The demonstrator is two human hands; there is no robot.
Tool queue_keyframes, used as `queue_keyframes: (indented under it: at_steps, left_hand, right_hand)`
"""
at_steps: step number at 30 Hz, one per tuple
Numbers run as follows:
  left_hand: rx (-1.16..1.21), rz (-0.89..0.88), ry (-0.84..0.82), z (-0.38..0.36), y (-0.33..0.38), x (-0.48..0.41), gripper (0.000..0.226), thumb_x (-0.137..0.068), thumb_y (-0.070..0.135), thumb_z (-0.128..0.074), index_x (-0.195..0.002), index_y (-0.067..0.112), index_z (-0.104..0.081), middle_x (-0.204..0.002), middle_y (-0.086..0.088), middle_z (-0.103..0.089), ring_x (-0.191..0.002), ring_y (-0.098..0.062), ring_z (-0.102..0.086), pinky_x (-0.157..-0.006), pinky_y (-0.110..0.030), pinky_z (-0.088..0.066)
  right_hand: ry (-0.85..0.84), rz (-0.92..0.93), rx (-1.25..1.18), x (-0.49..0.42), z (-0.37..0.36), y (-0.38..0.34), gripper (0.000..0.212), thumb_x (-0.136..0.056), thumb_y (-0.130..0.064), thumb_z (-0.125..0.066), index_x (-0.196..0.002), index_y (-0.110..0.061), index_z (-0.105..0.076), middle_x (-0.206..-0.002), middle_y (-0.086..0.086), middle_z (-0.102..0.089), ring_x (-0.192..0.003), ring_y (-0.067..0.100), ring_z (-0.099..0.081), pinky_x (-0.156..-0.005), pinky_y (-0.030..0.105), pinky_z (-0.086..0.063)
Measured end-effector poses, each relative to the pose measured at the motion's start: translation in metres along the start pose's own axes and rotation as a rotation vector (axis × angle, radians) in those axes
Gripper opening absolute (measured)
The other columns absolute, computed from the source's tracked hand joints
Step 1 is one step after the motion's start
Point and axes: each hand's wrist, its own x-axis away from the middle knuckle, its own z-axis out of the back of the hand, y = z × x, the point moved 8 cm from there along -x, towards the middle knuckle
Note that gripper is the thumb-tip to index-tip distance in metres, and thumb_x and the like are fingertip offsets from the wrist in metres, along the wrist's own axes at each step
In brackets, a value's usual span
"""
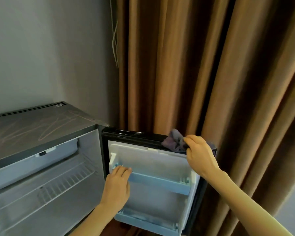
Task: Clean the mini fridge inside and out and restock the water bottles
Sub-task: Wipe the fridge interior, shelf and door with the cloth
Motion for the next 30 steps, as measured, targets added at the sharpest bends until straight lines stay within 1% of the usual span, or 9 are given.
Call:
queue_keyframes:
  at_steps: [3, 5, 7, 10, 14, 17, 24, 27, 30]
  left_hand:
    - [0.022, -0.006, -0.018, 0.000, -0.004, 0.001, 0.045, -0.062, 0.000, -0.076, -0.105, 0.013, -0.070, -0.102, 0.000, -0.068, -0.100, -0.024, -0.066, -0.072, -0.034, -0.058]
    - [0.022, 0.001, -0.025, 0.001, -0.005, 0.001, 0.046, -0.062, 0.001, -0.076, -0.105, 0.014, -0.070, -0.103, 0.002, -0.067, -0.101, -0.023, -0.066, -0.070, -0.034, -0.058]
    - [0.019, 0.002, -0.020, 0.003, -0.003, 0.002, 0.047, -0.060, 0.001, -0.078, -0.105, 0.015, -0.070, -0.103, 0.002, -0.067, -0.101, -0.023, -0.066, -0.068, -0.033, -0.058]
    - [-0.011, -0.005, -0.007, 0.007, -0.001, 0.002, 0.050, -0.056, 0.000, -0.081, -0.102, 0.015, -0.071, -0.101, 0.002, -0.068, -0.098, -0.023, -0.067, -0.062, -0.032, -0.056]
    - [-0.033, 0.002, 0.013, 0.004, -0.002, 0.002, 0.049, -0.055, -0.005, -0.081, -0.100, 0.012, -0.071, -0.099, -0.001, -0.068, -0.095, -0.025, -0.068, -0.063, -0.033, -0.056]
    - [-0.023, 0.019, 0.034, 0.003, -0.001, 0.002, 0.049, -0.056, -0.011, -0.078, -0.101, 0.006, -0.070, -0.100, -0.006, -0.068, -0.096, -0.030, -0.067, -0.068, -0.038, -0.058]
    - [0.008, -0.005, 0.076, 0.010, -0.003, 0.007, 0.051, -0.052, -0.014, -0.079, -0.099, 0.006, -0.071, -0.100, -0.004, -0.068, -0.098, -0.026, -0.065, -0.071, -0.037, -0.058]
    - [0.057, 0.016, 0.106, 0.009, -0.003, 0.007, 0.049, -0.056, -0.014, -0.077, -0.101, 0.006, -0.071, -0.102, -0.005, -0.068, -0.103, -0.023, -0.061, -0.079, -0.039, -0.056]
    - [0.076, 0.001, 0.135, 0.007, -0.004, 0.007, 0.035, -0.071, -0.003, -0.061, -0.104, 0.007, -0.069, -0.103, -0.002, -0.065, -0.104, -0.018, -0.055, -0.083, -0.037, -0.056]
  right_hand:
    - [-0.027, 0.114, 0.167, -0.018, 0.001, -0.041, 0.019, -0.064, -0.001, -0.051, -0.056, -0.001, -0.068, -0.063, 0.005, -0.065, -0.057, 0.024, -0.061, -0.056, 0.032, -0.055]
    - [-0.107, 0.096, 0.111, -0.030, -0.013, -0.055, 0.021, -0.074, 0.005, -0.050, -0.078, 0.004, -0.070, -0.079, 0.014, -0.067, -0.074, 0.033, -0.061, -0.070, 0.039, -0.050]
    - [-0.180, 0.110, 0.158, -0.039, -0.028, -0.068, 0.027, -0.088, -0.001, -0.044, -0.107, 0.002, -0.063, -0.104, 0.016, -0.063, -0.097, 0.035, -0.056, -0.090, 0.039, -0.040]
    - [-0.209, 0.026, 0.199, -0.042, -0.030, -0.065, 0.028, -0.094, -0.011, -0.044, -0.120, -0.005, -0.050, -0.118, 0.012, -0.056, -0.109, 0.030, -0.051, -0.103, 0.034, -0.033]
    - [-0.180, -0.104, 0.163, -0.029, -0.012, -0.021, 0.021, -0.093, -0.007, -0.042, -0.113, -0.007, -0.049, -0.115, 0.012, -0.057, -0.104, 0.028, -0.054, -0.089, 0.031, -0.039]
    - [-0.251, -0.089, 0.194, -0.013, -0.001, 0.005, 0.019, -0.094, -0.009, -0.040, -0.110, -0.009, -0.050, -0.113, 0.009, -0.060, -0.100, 0.028, -0.057, -0.070, 0.028, -0.032]
    - [-0.479, -0.038, 0.269, -0.023, 0.007, 0.007, 0.025, -0.093, -0.012, -0.041, -0.109, -0.006, -0.059, -0.110, 0.016, -0.060, -0.094, 0.031, -0.058, -0.067, 0.031, -0.038]
    - [-0.494, -0.015, 0.275, -0.026, 0.005, -0.005, 0.023, -0.093, -0.009, -0.040, -0.105, -0.003, -0.059, -0.109, 0.016, -0.062, -0.090, 0.030, -0.055, -0.068, 0.030, -0.034]
    - [-0.440, -0.069, 0.108, -0.033, 0.001, -0.013, 0.024, -0.091, -0.006, -0.041, -0.106, -0.002, -0.058, -0.107, 0.019, -0.063, -0.094, 0.035, -0.057, -0.067, 0.032, -0.034]
